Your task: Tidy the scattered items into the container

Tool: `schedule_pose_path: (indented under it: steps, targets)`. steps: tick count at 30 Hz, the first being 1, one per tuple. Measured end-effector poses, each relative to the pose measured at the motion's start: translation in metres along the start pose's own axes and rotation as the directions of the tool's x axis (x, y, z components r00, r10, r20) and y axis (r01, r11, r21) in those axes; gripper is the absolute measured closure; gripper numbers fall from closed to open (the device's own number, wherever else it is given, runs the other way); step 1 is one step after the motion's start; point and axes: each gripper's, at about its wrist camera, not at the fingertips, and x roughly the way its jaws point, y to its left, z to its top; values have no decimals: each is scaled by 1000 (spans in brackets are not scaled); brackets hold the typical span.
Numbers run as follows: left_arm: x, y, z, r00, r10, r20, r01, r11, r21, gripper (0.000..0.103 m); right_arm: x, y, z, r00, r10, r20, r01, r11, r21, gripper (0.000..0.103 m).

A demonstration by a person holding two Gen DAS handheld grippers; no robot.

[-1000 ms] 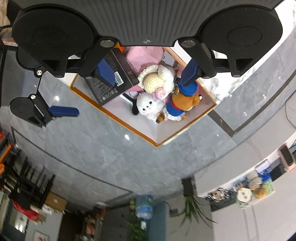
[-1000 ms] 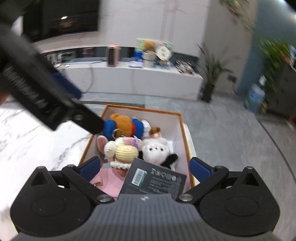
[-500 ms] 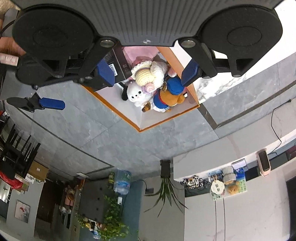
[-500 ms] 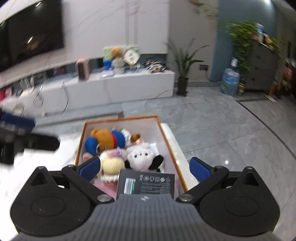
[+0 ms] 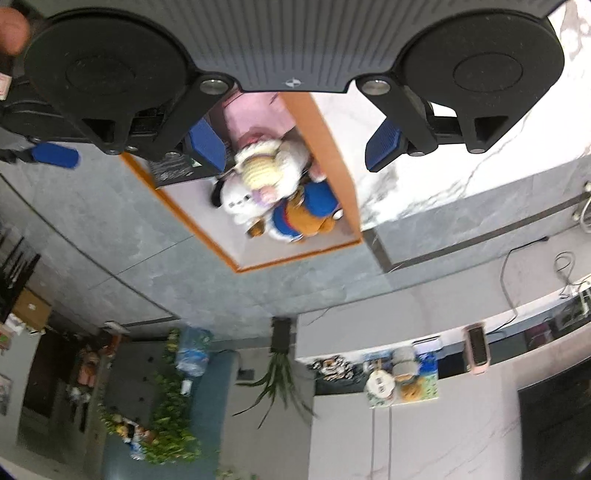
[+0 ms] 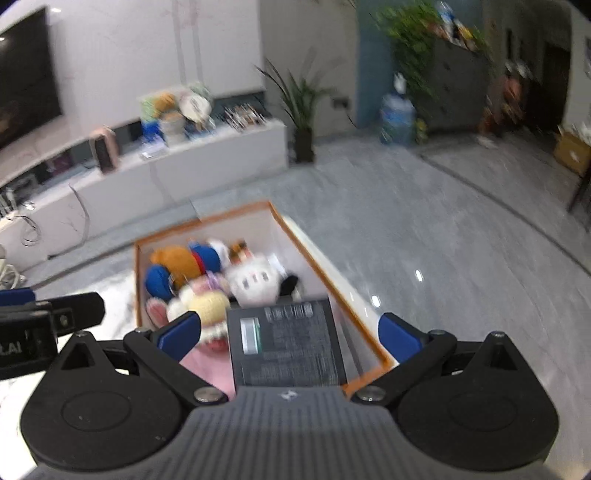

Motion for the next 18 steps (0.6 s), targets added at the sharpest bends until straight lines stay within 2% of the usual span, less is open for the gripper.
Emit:
schedule_pose_path:
  steps: [3, 6, 10, 14, 18]
  targets:
    - [2, 5, -8, 999, 23, -25, -23, 999, -28, 5, 7, 1, -6, 997, 4, -74, -3, 1000, 9, 0]
    - [5, 9, -16, 997, 56, -56, -59, 997, -49, 0, 4, 0, -12, 998, 5, -62, -4, 1000, 14, 0]
    - [6, 12, -21, 995, 52, -88, -59, 995, -79, 0, 2, 2, -12, 999, -27, -36, 27, 1000, 1, 0]
    - [3, 7, -21, 994, 74, -81, -78, 996, -50, 0, 4, 3, -9, 999, -45, -30, 45, 999, -8, 0]
    - [2, 5, -20, 995, 67, -79, -71, 996, -50, 0, 6, 2, -8, 998, -43, -39, 43, 999, -5, 0]
